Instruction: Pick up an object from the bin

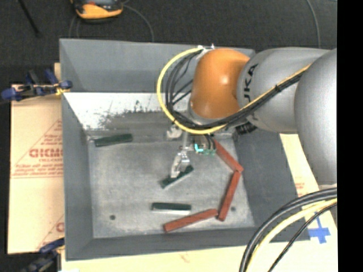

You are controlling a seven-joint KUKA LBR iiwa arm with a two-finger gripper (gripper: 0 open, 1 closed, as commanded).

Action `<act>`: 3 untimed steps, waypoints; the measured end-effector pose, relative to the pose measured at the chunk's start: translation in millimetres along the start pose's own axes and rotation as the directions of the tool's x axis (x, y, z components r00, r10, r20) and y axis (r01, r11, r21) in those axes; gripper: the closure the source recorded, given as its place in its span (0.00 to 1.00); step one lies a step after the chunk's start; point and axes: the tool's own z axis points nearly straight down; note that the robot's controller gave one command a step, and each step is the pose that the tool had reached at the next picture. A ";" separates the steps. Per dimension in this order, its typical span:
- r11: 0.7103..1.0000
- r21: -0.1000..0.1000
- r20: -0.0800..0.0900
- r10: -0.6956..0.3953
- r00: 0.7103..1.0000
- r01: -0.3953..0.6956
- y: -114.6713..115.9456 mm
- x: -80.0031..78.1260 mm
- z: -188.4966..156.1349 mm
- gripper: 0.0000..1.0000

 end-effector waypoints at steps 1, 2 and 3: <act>0.999 -0.002 -0.009 -0.047 0.999 0.047 -36.1 57.8 53.9 1.00; 0.999 -0.002 -0.009 -0.047 0.999 0.047 -36.1 57.8 53.9 1.00; 0.999 -0.001 -0.009 -0.048 0.999 0.048 -35.8 57.2 26.5 1.00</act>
Offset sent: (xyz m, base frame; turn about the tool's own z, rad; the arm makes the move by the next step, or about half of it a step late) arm 0.0000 0.0000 0.0000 0.0000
